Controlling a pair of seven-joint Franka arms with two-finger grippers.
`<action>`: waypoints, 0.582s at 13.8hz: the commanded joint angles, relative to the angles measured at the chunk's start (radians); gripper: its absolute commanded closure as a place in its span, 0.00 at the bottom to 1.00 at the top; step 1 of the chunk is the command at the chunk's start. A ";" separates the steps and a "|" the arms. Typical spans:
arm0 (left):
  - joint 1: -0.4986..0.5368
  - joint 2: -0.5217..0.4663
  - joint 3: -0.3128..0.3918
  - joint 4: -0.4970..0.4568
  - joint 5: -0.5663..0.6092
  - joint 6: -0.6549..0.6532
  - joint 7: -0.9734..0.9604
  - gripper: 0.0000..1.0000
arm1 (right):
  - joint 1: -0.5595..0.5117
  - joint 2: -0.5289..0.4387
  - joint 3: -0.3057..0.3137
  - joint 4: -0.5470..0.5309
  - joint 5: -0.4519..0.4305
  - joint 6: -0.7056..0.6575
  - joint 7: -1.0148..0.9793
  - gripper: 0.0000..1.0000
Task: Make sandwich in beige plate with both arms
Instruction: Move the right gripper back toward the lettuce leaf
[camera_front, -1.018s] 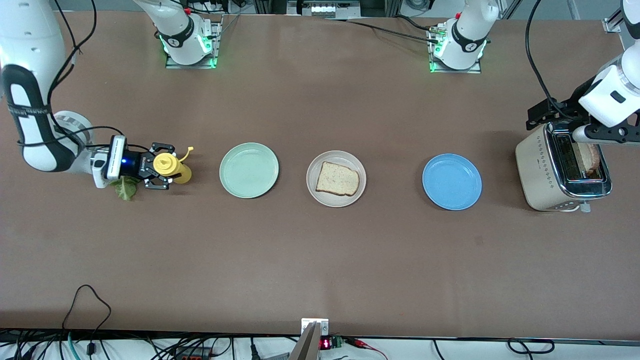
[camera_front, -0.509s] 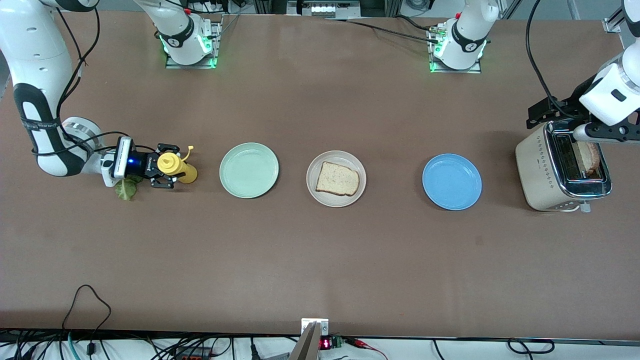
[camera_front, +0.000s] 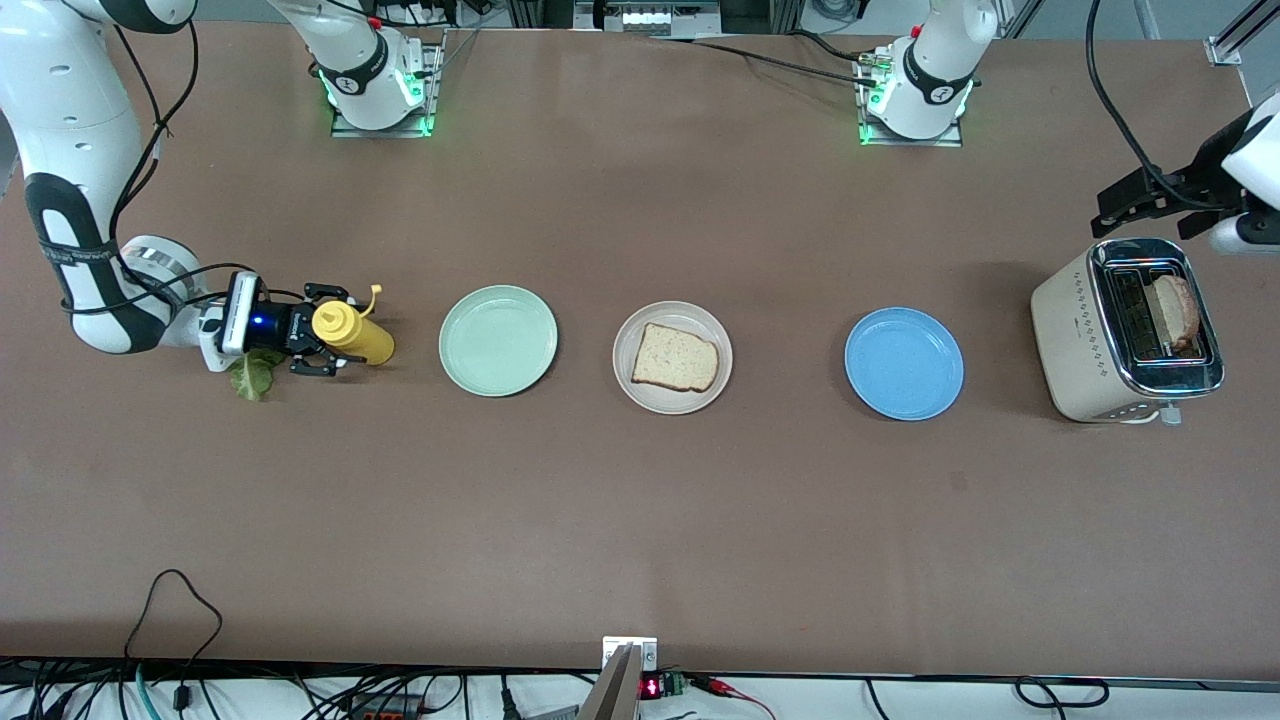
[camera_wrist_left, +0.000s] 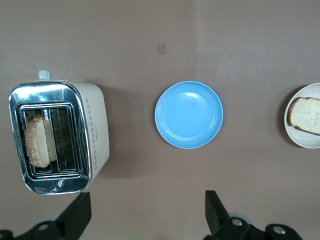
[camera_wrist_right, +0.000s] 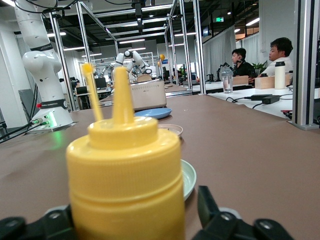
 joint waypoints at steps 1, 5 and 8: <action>0.001 0.009 -0.011 0.018 0.018 0.001 0.018 0.00 | -0.039 0.002 0.015 0.033 -0.017 -0.019 0.009 0.00; 0.001 0.009 -0.011 0.018 0.019 0.001 0.021 0.00 | -0.094 -0.006 0.015 0.048 -0.101 -0.020 0.015 0.00; 0.000 0.005 -0.023 0.028 0.021 0.004 0.018 0.00 | -0.138 -0.006 0.014 0.074 -0.163 -0.049 0.034 0.00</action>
